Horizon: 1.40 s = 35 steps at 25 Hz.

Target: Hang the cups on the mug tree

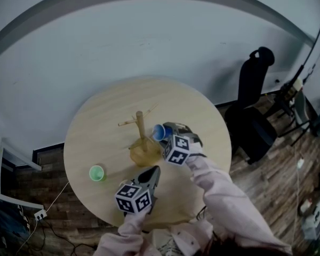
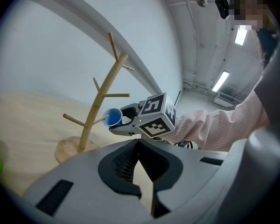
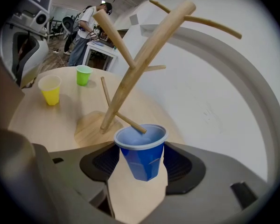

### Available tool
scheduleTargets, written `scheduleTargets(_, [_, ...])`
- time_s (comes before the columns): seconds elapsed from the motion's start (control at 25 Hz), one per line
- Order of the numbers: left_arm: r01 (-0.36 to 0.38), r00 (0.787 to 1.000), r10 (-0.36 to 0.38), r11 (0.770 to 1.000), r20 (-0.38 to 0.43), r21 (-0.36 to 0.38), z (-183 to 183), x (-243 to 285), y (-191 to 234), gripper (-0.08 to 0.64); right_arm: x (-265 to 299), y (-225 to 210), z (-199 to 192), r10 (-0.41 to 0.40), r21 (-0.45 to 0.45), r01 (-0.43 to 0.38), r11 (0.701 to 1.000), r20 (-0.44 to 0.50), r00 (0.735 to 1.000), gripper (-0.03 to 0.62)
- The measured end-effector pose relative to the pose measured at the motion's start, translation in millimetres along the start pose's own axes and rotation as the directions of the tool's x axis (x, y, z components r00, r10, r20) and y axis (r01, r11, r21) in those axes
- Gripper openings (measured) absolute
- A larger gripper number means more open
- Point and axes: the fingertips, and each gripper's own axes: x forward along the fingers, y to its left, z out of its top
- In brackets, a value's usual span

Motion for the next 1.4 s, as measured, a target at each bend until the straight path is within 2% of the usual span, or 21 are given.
scheduleTargets(0.6, [-0.013, 1.0, 0.013, 1.0, -0.001, -0.002, -2, -2, -1, 0.002, 3, 9, 4, -0.017, -0.197, 0.01, 0.98, -0.034, 0.999, 0.284])
scheduleTargets(0.96, [-0.016, 1.0, 0.016, 1.0, -0.002, -0.003, -3, -4, -1, 0.002, 5, 16, 7, -0.061, -0.361, 0.042, 0.932, -0.043, 0.997, 0.29])
scheduleTargets(1.4, [-0.029, 1.0, 0.029, 1.0, -0.004, -0.006, -5, -8, 4, 0.002, 9, 22, 10, -0.109, -0.469, 0.08, 0.879, -0.036, 0.993, 0.291])
